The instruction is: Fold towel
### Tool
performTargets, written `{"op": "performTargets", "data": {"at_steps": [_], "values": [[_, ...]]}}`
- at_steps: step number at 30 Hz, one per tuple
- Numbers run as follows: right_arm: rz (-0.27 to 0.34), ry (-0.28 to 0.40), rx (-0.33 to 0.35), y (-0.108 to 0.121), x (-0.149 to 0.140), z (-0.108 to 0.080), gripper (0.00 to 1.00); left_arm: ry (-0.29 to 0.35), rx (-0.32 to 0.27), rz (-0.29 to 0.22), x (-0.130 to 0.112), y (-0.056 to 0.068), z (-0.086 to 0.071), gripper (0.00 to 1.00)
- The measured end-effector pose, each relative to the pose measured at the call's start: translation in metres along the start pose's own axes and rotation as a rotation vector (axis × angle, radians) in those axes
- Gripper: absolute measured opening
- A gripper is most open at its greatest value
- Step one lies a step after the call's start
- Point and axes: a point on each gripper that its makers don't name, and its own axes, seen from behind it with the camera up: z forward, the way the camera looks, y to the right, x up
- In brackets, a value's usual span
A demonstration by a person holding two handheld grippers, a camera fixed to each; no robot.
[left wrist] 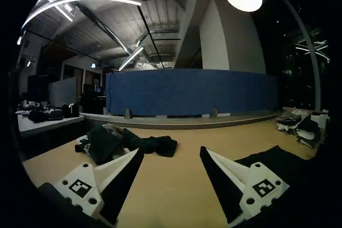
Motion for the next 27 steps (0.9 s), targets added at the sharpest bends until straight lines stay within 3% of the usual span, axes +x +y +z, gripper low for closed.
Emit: {"op": "performTargets", "data": {"at_steps": [15, 27], "values": [[0.0, 0.0, -0.008, 0.002, 0.001, 0.001, 1.0, 0.0, 0.001, 0.0, -0.001, 0.001, -0.002, 0.97], [0.006, 0.005, -0.033, 0.008, 0.014, -0.004, 1.0, 0.017, 0.031, 0.001, 0.013, -0.01, -0.003, 0.97]]}}
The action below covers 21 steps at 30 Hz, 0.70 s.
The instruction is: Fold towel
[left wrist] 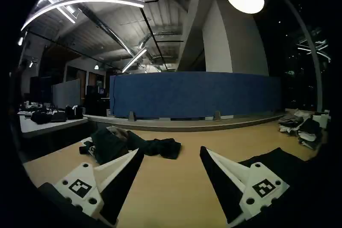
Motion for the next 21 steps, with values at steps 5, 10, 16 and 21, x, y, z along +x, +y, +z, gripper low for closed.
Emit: {"op": "performTargets", "data": {"at_steps": [5, 10, 16, 21], "values": [[0.011, -0.003, -0.011, 0.006, 0.032, -0.006, 1.0, 0.01, 0.006, -0.004, 0.034, -0.002, -0.001, 0.97], [0.022, -0.017, -0.016, 0.009, 0.07, -0.014, 1.0, 0.012, -0.003, 0.004, 0.081, 0.002, -0.007, 0.97], [0.002, -0.017, -0.017, 0.009, 0.119, -0.023, 1.0, 0.005, -0.022, 0.035, 0.129, 0.007, -0.016, 0.97], [-0.003, -0.019, -0.014, 0.008, 0.151, -0.026, 1.0, -0.013, -0.031, 0.025, 0.155, 0.008, -0.021, 0.97]]}}
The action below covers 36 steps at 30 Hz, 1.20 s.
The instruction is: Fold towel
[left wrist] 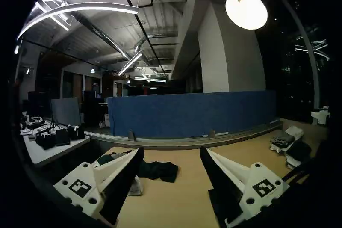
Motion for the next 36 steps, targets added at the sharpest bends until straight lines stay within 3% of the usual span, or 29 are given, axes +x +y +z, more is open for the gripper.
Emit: {"op": "performTargets", "data": {"at_steps": [9, 12, 17, 27, 36], "values": [[0.005, 0.013, 0.0, -0.002, 0.039, -0.001, 1.0, 0.009, -0.008, -0.019, 0.037, -0.005, 0.003, 0.97], [0.0, 0.015, 0.008, -0.004, 0.048, -0.002, 1.0, 0.009, -0.021, -0.023, 0.046, -0.002, 0.003, 0.97], [-0.035, -0.018, 0.039, -0.012, 0.046, -0.005, 1.0, -0.025, -0.076, -0.003, 0.041, 0.01, 0.002, 0.97], [-0.098, -0.19, 0.201, -0.044, 0.015, -0.017, 1.0, -0.197, -0.327, 0.068, 0.006, 0.054, -0.017, 0.98], [-0.162, -0.406, 0.425, -0.086, -0.023, -0.044, 1.0, -0.374, -0.567, 0.111, -0.033, 0.095, -0.048, 0.98]]}}
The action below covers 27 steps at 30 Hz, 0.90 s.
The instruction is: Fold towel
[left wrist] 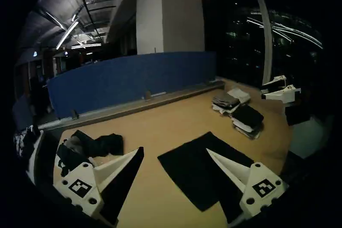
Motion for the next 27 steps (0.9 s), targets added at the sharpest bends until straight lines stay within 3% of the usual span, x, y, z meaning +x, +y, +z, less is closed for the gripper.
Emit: {"op": "performTargets", "data": {"at_steps": [6, 15, 20, 27], "values": [[-0.021, -0.064, 0.091, -0.02, -0.015, 0.001, 1.0, -0.064, -0.067, 0.001, -0.023, 0.015, 0.005, 0.98], [-0.076, -0.124, 0.116, -0.03, -0.04, 0.003, 1.0, -0.116, -0.114, 0.014, -0.048, 0.03, 0.01, 0.97], [-0.075, -0.149, 0.126, -0.036, -0.058, 0.007, 1.0, -0.152, -0.143, 0.021, -0.07, 0.039, 0.013, 0.97], [-0.074, -0.187, 0.136, -0.043, -0.088, 0.014, 1.0, -0.214, -0.165, 0.083, -0.113, 0.048, 0.019, 0.97]]}}
